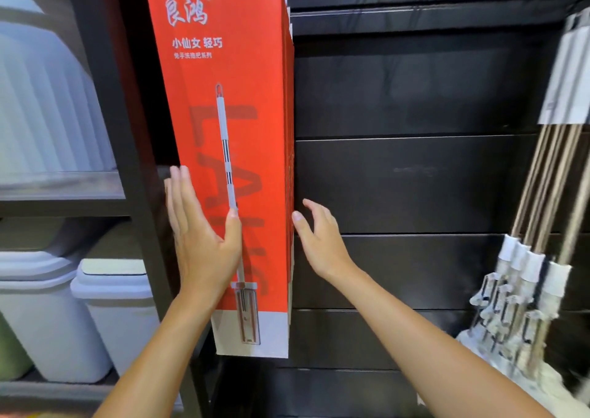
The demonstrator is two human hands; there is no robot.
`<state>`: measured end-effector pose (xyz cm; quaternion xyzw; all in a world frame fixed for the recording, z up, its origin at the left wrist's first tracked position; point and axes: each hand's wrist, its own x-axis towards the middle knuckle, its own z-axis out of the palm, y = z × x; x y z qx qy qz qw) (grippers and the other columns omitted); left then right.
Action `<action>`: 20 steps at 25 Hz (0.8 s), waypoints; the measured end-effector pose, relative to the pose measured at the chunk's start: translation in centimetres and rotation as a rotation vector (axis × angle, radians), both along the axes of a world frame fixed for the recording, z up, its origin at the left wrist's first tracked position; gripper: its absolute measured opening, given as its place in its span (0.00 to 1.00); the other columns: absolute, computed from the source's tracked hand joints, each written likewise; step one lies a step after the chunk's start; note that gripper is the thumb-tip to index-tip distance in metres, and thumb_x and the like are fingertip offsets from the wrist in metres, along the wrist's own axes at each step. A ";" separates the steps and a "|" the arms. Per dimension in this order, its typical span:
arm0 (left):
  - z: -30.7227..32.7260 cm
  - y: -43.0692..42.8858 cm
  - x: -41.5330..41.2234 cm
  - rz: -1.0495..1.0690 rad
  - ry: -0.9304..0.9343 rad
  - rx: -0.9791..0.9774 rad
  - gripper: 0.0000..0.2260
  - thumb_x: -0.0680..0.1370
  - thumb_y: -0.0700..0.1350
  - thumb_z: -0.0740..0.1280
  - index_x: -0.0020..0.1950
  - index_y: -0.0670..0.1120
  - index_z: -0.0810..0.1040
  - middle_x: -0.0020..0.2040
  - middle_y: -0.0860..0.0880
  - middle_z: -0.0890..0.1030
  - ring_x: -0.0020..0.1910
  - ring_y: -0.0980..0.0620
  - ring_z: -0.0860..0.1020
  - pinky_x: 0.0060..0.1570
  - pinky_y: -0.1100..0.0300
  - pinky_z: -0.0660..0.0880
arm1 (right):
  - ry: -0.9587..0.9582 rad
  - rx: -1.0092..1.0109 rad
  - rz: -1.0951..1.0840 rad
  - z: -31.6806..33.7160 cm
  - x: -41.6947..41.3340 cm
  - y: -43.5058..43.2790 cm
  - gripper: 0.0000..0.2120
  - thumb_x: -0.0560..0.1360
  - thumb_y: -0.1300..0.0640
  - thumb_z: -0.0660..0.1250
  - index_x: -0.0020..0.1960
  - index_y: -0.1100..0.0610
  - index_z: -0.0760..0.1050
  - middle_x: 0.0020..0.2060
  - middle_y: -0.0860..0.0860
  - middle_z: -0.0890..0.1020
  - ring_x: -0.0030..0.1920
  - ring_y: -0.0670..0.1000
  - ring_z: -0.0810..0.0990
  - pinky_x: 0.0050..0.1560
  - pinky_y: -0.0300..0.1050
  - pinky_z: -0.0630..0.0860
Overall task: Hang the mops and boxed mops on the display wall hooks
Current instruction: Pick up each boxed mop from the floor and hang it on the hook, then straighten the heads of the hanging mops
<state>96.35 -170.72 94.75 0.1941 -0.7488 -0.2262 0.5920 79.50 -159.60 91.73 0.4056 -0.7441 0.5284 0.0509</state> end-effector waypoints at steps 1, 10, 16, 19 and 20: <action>-0.4 0.6 0.1 0.041 -0.039 -0.060 0.39 0.82 0.44 0.67 0.86 0.50 0.47 0.86 0.52 0.46 0.85 0.54 0.42 0.82 0.48 0.48 | 0.054 0.041 -0.018 -0.3 -0.2 1.1 0.30 0.83 0.37 0.56 0.81 0.51 0.61 0.78 0.48 0.66 0.79 0.48 0.60 0.79 0.53 0.61; -7.8 12.1 -3.8 0.038 -0.404 -0.455 0.27 0.78 0.47 0.64 0.78 0.47 0.71 0.85 0.46 0.59 0.85 0.42 0.49 0.81 0.37 0.53 | 0.362 0.396 -0.242 -5.4 -3.7 17.0 0.29 0.82 0.43 0.61 0.81 0.50 0.61 0.82 0.51 0.59 0.83 0.53 0.52 0.82 0.58 0.47; -13.9 26.7 -10.8 -0.104 -0.576 -0.398 0.26 0.79 0.50 0.67 0.77 0.50 0.71 0.84 0.46 0.59 0.85 0.43 0.51 0.81 0.39 0.55 | 0.307 0.516 -0.360 -9.1 -7.4 33.0 0.29 0.81 0.43 0.62 0.80 0.48 0.62 0.82 0.50 0.59 0.83 0.54 0.53 0.82 0.60 0.49; -16.6 33.4 -14.1 -0.168 -0.664 -0.374 0.24 0.81 0.54 0.63 0.78 0.52 0.70 0.84 0.48 0.60 0.85 0.45 0.53 0.81 0.42 0.53 | 0.233 0.535 -0.410 -11.1 -9.4 40.0 0.29 0.80 0.41 0.63 0.78 0.47 0.64 0.80 0.49 0.62 0.81 0.55 0.59 0.81 0.60 0.56; -17.3 35.2 -15.1 -0.197 -0.684 -0.369 0.25 0.81 0.56 0.59 0.78 0.52 0.70 0.84 0.48 0.60 0.85 0.46 0.53 0.81 0.42 0.53 | 0.210 0.536 -0.426 -11.6 -10.1 42.0 0.28 0.80 0.41 0.63 0.78 0.46 0.65 0.80 0.49 0.63 0.80 0.55 0.60 0.81 0.60 0.56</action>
